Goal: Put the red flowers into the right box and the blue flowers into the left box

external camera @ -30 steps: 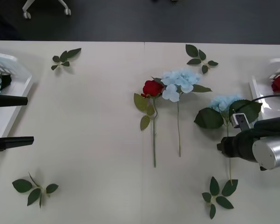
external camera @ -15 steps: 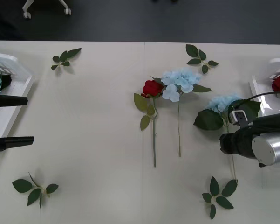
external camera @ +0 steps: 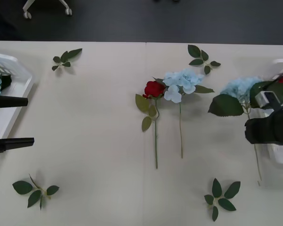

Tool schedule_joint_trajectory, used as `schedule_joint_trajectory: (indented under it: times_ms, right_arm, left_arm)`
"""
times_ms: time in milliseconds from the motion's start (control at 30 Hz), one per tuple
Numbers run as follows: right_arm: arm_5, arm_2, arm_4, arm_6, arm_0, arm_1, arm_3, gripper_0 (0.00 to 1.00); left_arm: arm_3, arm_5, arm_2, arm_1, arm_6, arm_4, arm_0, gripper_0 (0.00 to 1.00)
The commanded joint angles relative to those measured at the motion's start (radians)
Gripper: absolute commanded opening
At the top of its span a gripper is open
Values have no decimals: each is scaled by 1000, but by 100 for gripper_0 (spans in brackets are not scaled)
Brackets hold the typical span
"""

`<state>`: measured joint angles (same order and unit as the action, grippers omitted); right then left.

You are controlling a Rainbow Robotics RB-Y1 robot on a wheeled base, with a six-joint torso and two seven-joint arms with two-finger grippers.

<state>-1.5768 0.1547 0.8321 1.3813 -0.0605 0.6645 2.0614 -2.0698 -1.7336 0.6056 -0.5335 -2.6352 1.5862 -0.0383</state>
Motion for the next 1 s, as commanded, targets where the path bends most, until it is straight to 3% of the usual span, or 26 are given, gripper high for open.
schedule_joint_trajectory:
  times_ms: [33,167,267,533,667,800,1000]
  right_arm:
    - [-103,114,73,-5,-24,23,118,0]
    - [-132,198,151,36,-22,32,175,0]
    - [-80,256,222,123,-9,63,198,0]
    - [331,296,486,243,125,181,181,0]
    - [586,226,633,346,179,245,149,0]
    - [782,118,723,429,172,256,146,0]
    - [925,-101,762,548,21,217,146,0]
  left_arm:
    - [-30,-3,11,-6,-32,2,5,100]
    - [-30,-3,11,-6,-32,2,5,100]
    - [-30,-3,11,-6,-32,2,5,100]
    - [-19,-3,0,24,-32,3,-2,100]
    - [-16,23,-38,27,-32,28,-9,100]
    - [-16,54,-61,46,-29,41,-14,100]
    - [-7,55,-58,113,-29,48,-35,100]
